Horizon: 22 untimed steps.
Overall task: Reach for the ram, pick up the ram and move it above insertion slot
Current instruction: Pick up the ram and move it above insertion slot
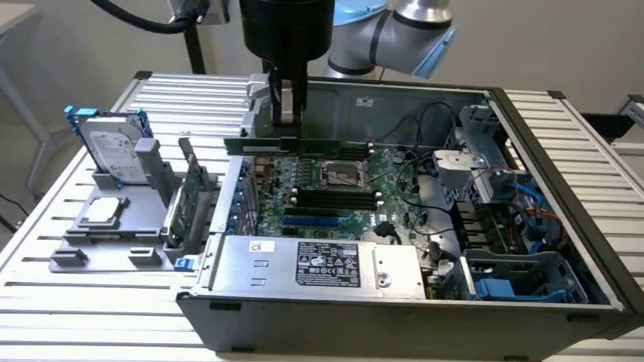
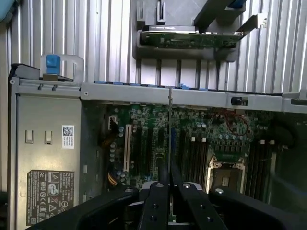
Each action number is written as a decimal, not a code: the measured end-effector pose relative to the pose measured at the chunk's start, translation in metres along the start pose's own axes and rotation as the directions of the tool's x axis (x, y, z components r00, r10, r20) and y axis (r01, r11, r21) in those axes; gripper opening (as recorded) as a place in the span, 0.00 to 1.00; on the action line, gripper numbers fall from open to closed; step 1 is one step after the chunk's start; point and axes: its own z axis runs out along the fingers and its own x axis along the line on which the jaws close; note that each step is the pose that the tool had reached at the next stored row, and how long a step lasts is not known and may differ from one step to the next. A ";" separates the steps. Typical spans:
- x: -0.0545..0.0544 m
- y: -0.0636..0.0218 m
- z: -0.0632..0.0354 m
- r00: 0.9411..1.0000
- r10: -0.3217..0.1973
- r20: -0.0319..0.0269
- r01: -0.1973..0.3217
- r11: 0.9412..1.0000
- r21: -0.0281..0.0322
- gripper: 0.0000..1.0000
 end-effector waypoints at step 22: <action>-0.062 -0.0568 0.0169 1.000 0.002 -0.002 -0.002 1.000 0.000 0.13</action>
